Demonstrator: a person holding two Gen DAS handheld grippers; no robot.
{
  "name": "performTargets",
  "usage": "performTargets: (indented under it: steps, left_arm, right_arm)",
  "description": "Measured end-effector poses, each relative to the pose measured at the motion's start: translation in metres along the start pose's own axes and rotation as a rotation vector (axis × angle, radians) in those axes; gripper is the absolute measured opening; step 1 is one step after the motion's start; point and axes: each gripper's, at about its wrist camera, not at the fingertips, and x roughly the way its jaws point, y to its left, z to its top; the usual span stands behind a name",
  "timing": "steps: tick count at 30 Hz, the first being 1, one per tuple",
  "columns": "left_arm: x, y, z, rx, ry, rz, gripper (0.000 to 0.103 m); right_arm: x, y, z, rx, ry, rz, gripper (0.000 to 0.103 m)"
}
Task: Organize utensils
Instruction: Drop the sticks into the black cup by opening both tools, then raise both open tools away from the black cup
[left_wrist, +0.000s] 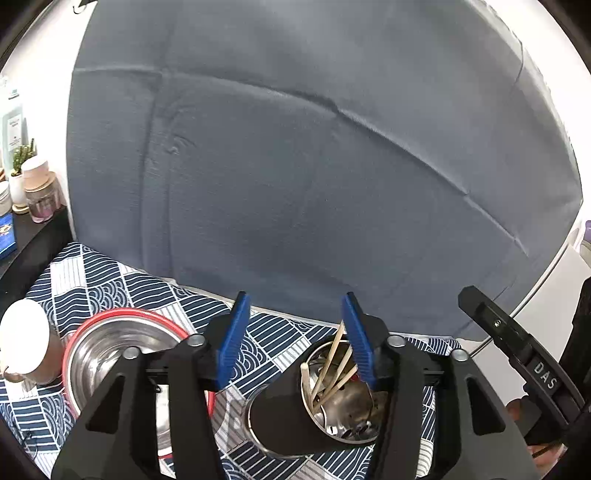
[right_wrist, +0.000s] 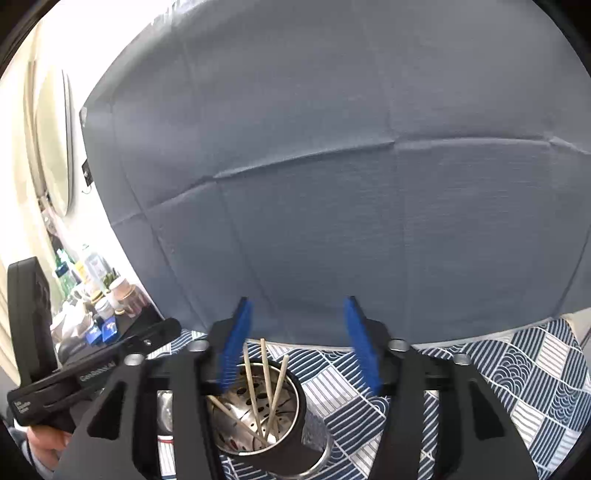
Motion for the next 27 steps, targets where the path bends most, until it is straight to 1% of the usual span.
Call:
performTargets:
  steps: [4, 7, 10, 11, 12, 14, 15, 17, 19, 21, 27]
  left_arm:
    - [-0.012, 0.003, -0.007, 0.005, 0.001, 0.019, 0.066]
    - [-0.021, 0.003, -0.013, 0.009, 0.017, 0.035, 0.072]
    - [-0.03, 0.002, -0.021, 0.02, 0.027, 0.051, 0.076]
    - [-0.032, 0.002, -0.023, 0.027, 0.028, 0.055, 0.078]
    - [-0.035, 0.002, -0.027, 0.036, 0.031, 0.059, 0.082]
    - [-0.039, 0.001, -0.031, 0.049, 0.041, 0.069, 0.083]
    - [-0.041, 0.001, -0.033, 0.052, 0.051, 0.072, 0.086]
    - [-0.043, 0.003, -0.039, 0.056, 0.071, 0.08, 0.088]
    - [-0.045, 0.005, -0.045, 0.056, 0.087, 0.09, 0.091]
    - [-0.048, 0.007, -0.052, 0.056, 0.1, 0.097, 0.092]
    - [-0.05, 0.014, -0.076, 0.076, 0.172, 0.124, 0.092]
  right_arm:
    - [-0.011, -0.001, -0.006, 0.013, 0.01, -0.008, 0.059]
    - [-0.018, 0.0, -0.013, 0.018, 0.022, -0.018, 0.066]
    - [-0.025, 0.0, -0.021, 0.014, 0.039, -0.038, 0.077]
    - [-0.027, 0.0, -0.024, 0.014, 0.045, -0.052, 0.083]
    - [-0.029, 0.0, -0.027, 0.016, 0.049, -0.063, 0.085]
    - [-0.033, -0.002, -0.033, 0.03, 0.068, -0.075, 0.085]
    - [-0.035, -0.003, -0.036, 0.036, 0.076, -0.078, 0.085]
    - [-0.038, -0.006, -0.042, 0.05, 0.096, -0.09, 0.085]
    - [-0.041, -0.008, -0.049, 0.059, 0.11, -0.099, 0.086]
    - [-0.042, -0.009, -0.055, 0.063, 0.123, -0.105, 0.086]
    - [-0.052, -0.014, -0.081, 0.056, 0.174, -0.137, 0.086]
